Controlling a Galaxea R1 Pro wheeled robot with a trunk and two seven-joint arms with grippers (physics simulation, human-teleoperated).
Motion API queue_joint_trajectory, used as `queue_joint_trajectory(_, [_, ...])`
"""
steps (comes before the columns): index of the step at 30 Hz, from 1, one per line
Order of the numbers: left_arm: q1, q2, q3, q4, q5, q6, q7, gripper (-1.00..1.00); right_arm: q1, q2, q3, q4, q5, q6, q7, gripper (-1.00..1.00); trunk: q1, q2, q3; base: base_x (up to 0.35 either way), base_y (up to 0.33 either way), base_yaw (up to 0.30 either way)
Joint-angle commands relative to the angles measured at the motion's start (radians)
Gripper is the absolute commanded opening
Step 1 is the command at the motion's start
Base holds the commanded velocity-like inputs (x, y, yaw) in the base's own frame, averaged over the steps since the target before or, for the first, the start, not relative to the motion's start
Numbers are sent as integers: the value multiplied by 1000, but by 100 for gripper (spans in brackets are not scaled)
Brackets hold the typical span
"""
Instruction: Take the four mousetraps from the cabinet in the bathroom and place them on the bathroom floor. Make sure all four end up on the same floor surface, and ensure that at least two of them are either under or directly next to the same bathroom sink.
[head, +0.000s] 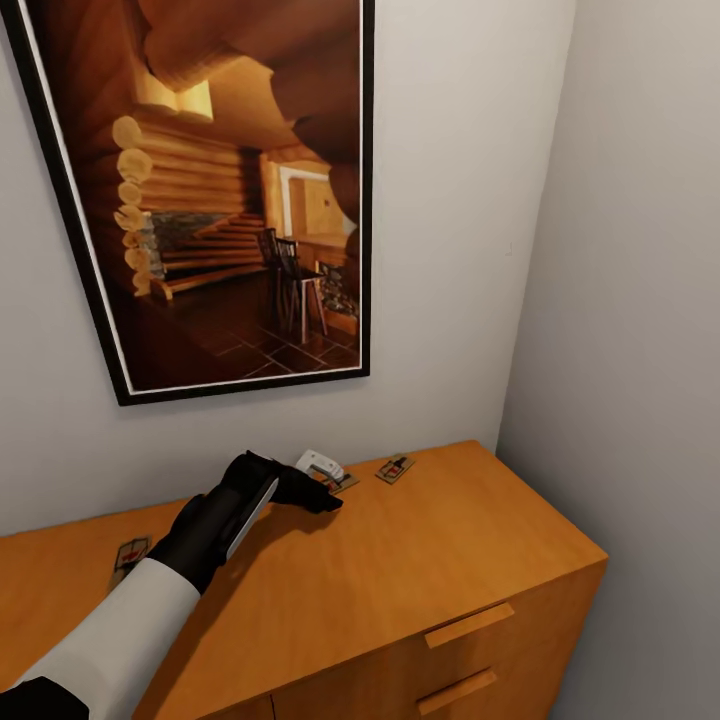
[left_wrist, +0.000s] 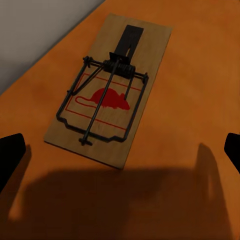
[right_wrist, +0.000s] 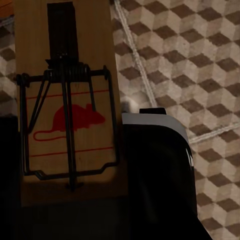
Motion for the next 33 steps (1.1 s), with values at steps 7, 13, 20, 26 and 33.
queue_joint_trajectory(7, [-1, 5, -1, -10, -3, 4, -3, 100, 0, 0, 3, 1, -15, -3, 11, -100, 0, -1, -9, 0, 0, 0])
queue_joint_trajectory(13, [-1, 8, -1, -24, -2, 5, -3, 100, 0, 0, 3, 0, -15, -3, 11, -100, 0, -1, -17, 0, 0, 0])
queue_joint_trajectory(20, [-1, 16, -1, -32, -2, 5, -3, 100, 0, 0, 3, 0, -15, -3, 11, -100, 0, -1, -25, 0, 0, 0])
queue_joint_trajectory(26, [-1, 19, -1, -32, -2, 5, -3, 100, 0, 0, 3, 0, -15, -3, 11, -100, 0, -1, -32, 0, 0, 0])
queue_joint_trajectory(33, [-1, 19, -1, -32, -2, 5, -3, 100, 0, 0, 3, 1, -15, -3, 11, -100, 0, -1, -40, 0, 0, 0])
